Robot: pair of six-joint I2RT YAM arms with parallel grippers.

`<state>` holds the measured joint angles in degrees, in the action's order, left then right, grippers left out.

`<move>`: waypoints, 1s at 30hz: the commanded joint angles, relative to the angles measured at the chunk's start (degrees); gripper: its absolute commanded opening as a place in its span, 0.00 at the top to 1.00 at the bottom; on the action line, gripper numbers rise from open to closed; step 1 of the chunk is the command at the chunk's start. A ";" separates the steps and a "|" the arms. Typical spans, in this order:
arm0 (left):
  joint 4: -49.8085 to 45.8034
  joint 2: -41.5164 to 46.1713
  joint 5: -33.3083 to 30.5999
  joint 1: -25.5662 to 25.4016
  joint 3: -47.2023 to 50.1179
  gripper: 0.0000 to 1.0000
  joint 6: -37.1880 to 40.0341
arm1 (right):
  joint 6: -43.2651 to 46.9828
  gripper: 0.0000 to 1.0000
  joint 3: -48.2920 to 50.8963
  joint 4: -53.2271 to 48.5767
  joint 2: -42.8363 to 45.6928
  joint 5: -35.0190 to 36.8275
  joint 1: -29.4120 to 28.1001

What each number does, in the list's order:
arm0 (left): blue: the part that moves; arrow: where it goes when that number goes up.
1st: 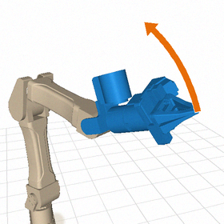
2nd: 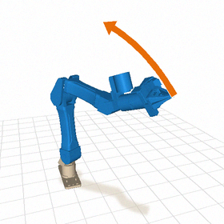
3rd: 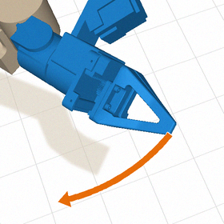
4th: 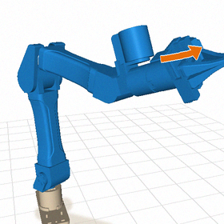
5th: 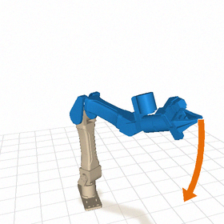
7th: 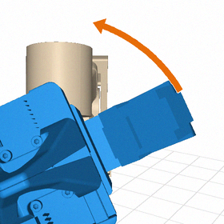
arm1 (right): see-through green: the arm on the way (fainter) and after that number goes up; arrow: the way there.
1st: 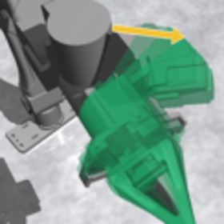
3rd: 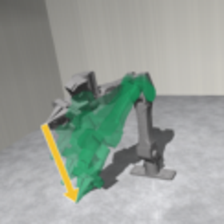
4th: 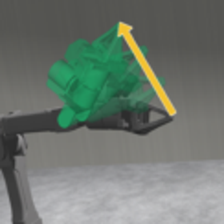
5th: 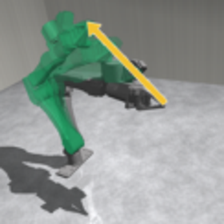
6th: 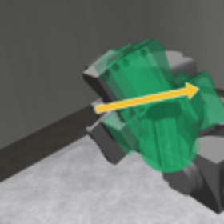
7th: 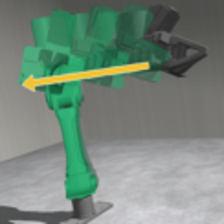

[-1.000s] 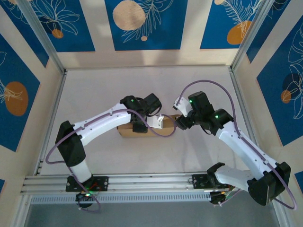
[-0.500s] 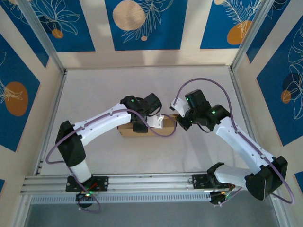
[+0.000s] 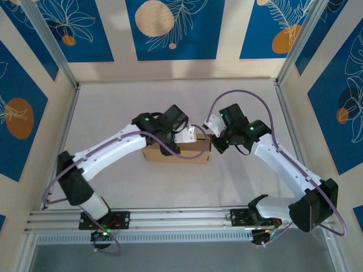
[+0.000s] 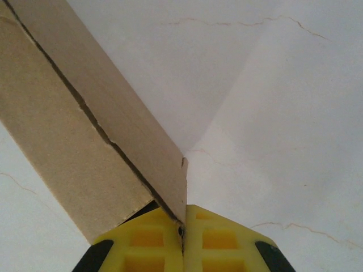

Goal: Fold the paper box

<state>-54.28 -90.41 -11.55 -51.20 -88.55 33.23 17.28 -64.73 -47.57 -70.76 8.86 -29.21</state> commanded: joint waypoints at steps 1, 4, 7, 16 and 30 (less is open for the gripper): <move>2.48 7.29 3.11 2.25 1.30 0.24 -6.48 | -0.27 1.00 -2.53 0.69 -0.25 0.41 0.21; 5.30 12.53 2.32 5.31 3.83 0.28 -13.14 | -0.13 1.00 -2.64 0.91 -0.47 0.52 0.21; 7.98 16.84 0.87 11.72 9.16 0.33 -19.42 | 0.21 1.00 -2.59 1.20 -0.43 0.70 0.06; 15.64 23.85 10.83 25.93 21.39 0.28 -32.67 | 0.21 1.00 -3.19 0.87 -1.11 0.37 0.15; 18.86 27.72 13.45 27.67 26.29 0.27 -33.24 | -0.38 1.00 -4.27 0.34 -2.71 -0.07 0.70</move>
<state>-37.23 -64.55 -1.06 -24.62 -62.96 0.49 17.30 -67.40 -47.24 -73.32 9.67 -28.80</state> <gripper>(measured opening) 0.722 0.070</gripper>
